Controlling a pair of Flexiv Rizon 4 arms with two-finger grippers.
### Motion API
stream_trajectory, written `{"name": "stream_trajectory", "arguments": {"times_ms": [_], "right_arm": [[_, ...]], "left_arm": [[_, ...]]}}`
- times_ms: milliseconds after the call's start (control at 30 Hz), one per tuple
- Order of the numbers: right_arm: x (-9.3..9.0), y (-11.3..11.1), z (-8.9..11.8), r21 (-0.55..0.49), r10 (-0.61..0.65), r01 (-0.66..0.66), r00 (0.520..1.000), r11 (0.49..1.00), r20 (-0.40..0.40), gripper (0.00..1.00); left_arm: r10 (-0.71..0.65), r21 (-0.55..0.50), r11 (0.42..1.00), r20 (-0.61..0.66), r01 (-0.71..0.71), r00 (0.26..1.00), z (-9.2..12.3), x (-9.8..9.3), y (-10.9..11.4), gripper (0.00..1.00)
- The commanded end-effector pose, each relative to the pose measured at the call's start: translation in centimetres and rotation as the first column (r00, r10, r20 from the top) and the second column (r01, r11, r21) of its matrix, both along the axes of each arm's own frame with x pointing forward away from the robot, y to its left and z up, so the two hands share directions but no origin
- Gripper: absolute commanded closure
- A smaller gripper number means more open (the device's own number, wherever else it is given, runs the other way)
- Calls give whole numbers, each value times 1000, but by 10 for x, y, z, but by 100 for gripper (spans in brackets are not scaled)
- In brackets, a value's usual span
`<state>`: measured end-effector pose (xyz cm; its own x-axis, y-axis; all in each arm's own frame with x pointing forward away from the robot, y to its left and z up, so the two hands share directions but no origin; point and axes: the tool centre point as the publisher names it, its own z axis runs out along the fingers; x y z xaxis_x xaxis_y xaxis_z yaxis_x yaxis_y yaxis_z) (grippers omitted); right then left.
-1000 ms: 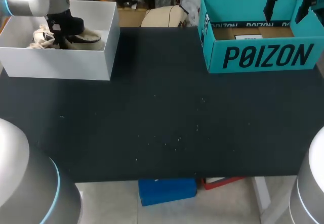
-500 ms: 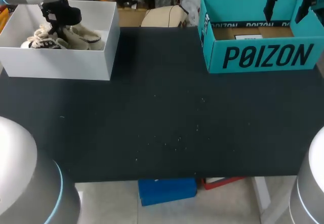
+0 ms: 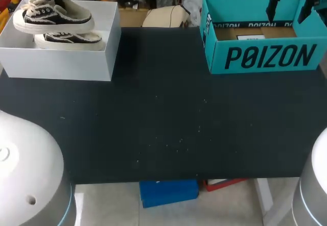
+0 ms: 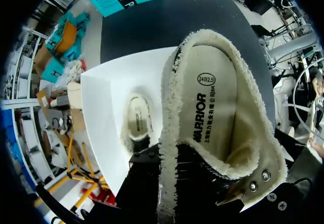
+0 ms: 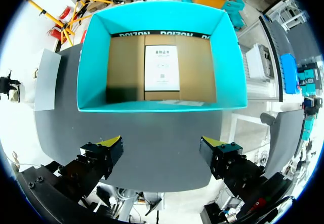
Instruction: Take the shoe out of the shoebox, open the shoe tongue, remove and reinsert the insole, then place the shoe into the shoebox
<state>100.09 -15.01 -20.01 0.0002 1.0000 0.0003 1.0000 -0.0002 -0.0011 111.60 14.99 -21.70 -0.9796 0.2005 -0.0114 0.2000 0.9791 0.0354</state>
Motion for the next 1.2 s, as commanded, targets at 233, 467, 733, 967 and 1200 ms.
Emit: {"name": "stream_trajectory", "arguments": {"times_ms": [233, 467, 733, 967, 1200], "right_arm": [[0, 0, 0, 0, 0, 0, 1000, 1000, 0, 0], [0, 0, 0, 0, 0, 0, 1000, 1000, 0, 0], [0, 0, 0, 0, 0, 0, 1000, 1000, 0, 0], [0, 0, 0, 0, 0, 0, 1000, 1000, 0, 0], [0, 0, 0, 0, 0, 0, 1000, 1000, 0, 0]], "left_arm": [[37, 32, 999, 101, -40, 994, 91, -81, -114, 100], [74, 17, 997, 110, -76, 991, 80, -142, -208, 100], [113, -3, 994, 93, -113, 989, 47, -196, -277, 100], [97, -5, 995, 52, -97, 994, 8, -217, -317, 100], [93, -19, 996, 10, -93, 996, -44, -224, -337, 100]]}}
